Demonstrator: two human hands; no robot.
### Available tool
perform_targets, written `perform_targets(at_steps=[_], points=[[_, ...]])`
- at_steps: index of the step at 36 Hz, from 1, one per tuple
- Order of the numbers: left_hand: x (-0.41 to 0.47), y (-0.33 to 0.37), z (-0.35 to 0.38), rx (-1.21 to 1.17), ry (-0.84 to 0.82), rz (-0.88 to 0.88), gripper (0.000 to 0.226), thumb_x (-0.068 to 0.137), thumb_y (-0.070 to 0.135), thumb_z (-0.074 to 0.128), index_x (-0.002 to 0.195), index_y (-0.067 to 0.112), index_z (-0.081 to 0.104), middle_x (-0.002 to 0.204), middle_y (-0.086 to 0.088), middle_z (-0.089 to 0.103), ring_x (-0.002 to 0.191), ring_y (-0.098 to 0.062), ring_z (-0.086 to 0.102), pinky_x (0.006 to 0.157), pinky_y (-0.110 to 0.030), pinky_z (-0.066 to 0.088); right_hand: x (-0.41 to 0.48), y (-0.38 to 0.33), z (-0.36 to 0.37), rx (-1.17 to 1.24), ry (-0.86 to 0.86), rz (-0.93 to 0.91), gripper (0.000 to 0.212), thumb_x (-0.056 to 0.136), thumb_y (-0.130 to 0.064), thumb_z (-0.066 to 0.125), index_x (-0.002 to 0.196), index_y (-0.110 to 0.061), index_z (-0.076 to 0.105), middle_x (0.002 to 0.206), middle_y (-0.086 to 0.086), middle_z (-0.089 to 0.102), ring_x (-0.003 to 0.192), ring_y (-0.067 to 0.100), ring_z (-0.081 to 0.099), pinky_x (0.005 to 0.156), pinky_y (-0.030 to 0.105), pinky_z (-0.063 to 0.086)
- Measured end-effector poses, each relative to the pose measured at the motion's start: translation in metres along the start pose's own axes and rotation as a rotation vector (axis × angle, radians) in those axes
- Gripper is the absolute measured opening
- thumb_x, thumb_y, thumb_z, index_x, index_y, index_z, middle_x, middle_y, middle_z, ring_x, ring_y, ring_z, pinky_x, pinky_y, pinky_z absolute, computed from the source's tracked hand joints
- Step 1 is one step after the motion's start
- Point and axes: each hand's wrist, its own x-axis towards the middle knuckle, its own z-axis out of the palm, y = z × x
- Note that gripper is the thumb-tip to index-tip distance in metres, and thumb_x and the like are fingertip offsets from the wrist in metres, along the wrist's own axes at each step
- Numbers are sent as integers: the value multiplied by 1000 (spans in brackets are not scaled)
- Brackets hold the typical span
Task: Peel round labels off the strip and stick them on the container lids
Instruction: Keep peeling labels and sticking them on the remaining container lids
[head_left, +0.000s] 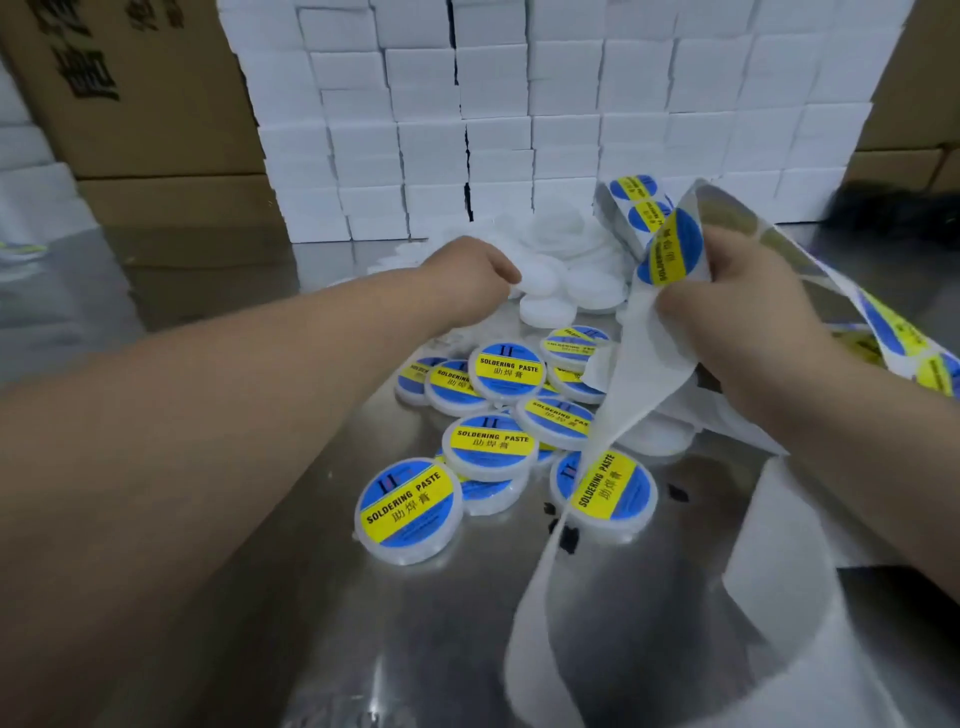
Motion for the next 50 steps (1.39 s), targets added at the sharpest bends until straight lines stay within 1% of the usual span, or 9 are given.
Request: perform_targets(at_steps=[3,10,18,24,29,33,38,44,50], points=[[8,0,10,175,-130,65,34,90,9,48,117,23,62,125,2,57,89,-12,57,67,-17,40,-3,0,1,2,-34,-21,32,77,3,40,96,-8,62,77,12,59,63,18,48,40,14,38],[25,2,29,405,-244,112,37,87,29,58,124,28,56,119,3,58,86,-13,48,69,-23,37,-8,-5,4,0,-88,0,30,78,4,38,99,-2,60,105,25,59,96,42,56,81,54,48],[25,0,30,568,-70,265,19,84,33,60,96,19,66,102,1,63,84,-16,49,66,-27,39,-1,4,6,-46,-65,-31,44,82,-6,44,119,-24,60,97,0,68,79,15,60,69,30,51],[23,3,19,382,-38,288,12,87,33,58,85,22,61,88,7,53,81,-12,47,63,-23,32,-3,3,6,-52,-49,-80,36,82,-8,45,89,-38,63,86,3,69,73,20,62,63,33,52],[5,12,9,-27,77,195,23,80,24,60,59,21,50,75,12,53,65,-4,48,54,-19,36,-4,2,5,-80,-46,-93,32,82,-9,47,93,-34,63,81,-8,68,67,9,58,62,27,50],[-19,32,-6,-551,97,54,16,69,25,56,76,11,53,86,-4,56,76,-19,58,74,-31,48,-6,1,3,-107,-74,-153,28,80,-6,47,75,-27,63,77,-2,67,61,6,52,55,22,46],[-54,43,-17,-953,21,-54,13,88,20,39,81,16,49,79,0,65,61,-17,65,58,-23,49,-9,0,3,-129,-99,-204,28,84,-12,50,62,-28,56,52,-21,55,47,-3,45,43,6,32],[-88,41,-12,-697,53,61,14,94,30,40,81,27,47,76,-2,63,56,-20,57,53,-23,44,-14,-3,5,-232,-130,-283,24,83,-11,55,70,-31,53,55,-18,51,51,-9,46,50,4,32],[-98,25,-9,-426,113,248,17,85,28,61,71,36,63,63,21,59,60,9,54,56,-6,41,-22,-9,7,-263,-148,-379,26,84,-11,57,64,-28,58,58,-5,51,61,8,46,54,12,33]])
